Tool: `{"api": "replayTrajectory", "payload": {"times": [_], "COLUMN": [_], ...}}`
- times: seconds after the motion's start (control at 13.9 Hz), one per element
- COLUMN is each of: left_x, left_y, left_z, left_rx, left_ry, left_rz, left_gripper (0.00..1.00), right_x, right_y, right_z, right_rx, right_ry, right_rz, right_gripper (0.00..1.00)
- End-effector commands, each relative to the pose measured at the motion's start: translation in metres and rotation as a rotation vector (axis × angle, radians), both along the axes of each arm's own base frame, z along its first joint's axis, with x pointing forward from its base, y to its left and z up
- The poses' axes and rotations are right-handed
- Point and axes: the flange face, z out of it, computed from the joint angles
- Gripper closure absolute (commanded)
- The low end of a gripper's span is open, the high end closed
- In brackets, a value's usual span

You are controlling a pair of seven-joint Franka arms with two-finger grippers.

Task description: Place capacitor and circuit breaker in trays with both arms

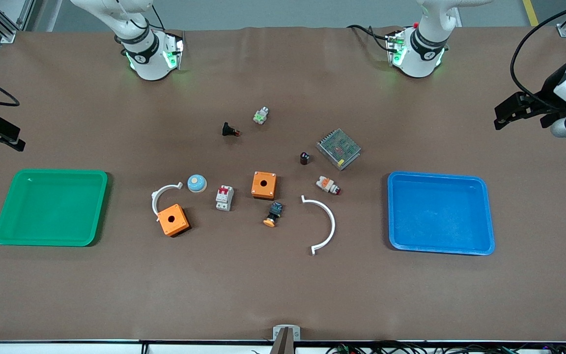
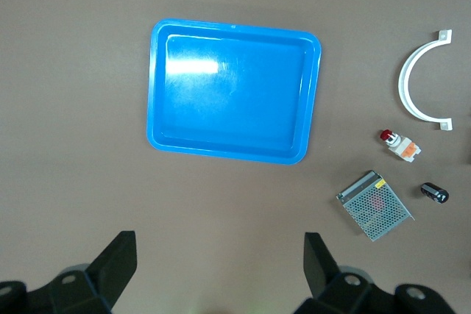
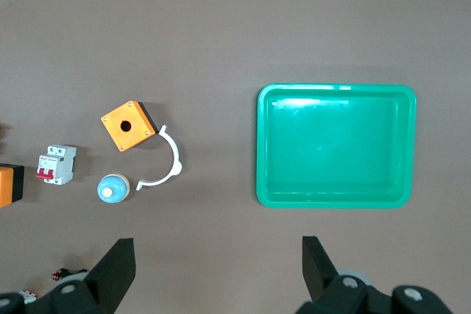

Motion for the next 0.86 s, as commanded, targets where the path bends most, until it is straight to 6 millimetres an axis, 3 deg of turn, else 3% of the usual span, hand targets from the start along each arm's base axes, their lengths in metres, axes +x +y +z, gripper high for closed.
{"api": "replayTrajectory", "payload": {"times": [0.0,0.14,0.36,0.79], "left_x": [-0.004,-0.003,0.024,0.033], "left_y": [0.002,0.002,-0.002,-0.128], "left_z": [0.006,0.005,-0.024,-0.089], "left_rx": [-0.009,-0.009,-0.016,0.057], "left_ry": [0.006,0.007,0.05,0.097], "left_rz": [-0.026,-0.008,-0.03,-0.042], "left_gripper": [0.0,0.0,0.0,0.0], "right_x": [0.001,0.001,0.001,0.01], "right_y": [0.0,0.0,0.0,0.007], "right_z": [0.004,0.004,0.004,-0.003], "right_rx": [-0.002,-0.002,-0.002,0.007], "right_ry": [-0.005,-0.006,-0.006,-0.024], "right_rz": [-0.002,-0.002,-0.002,0.008], "right_gripper": [0.0,0.0,0.0,0.0]}}
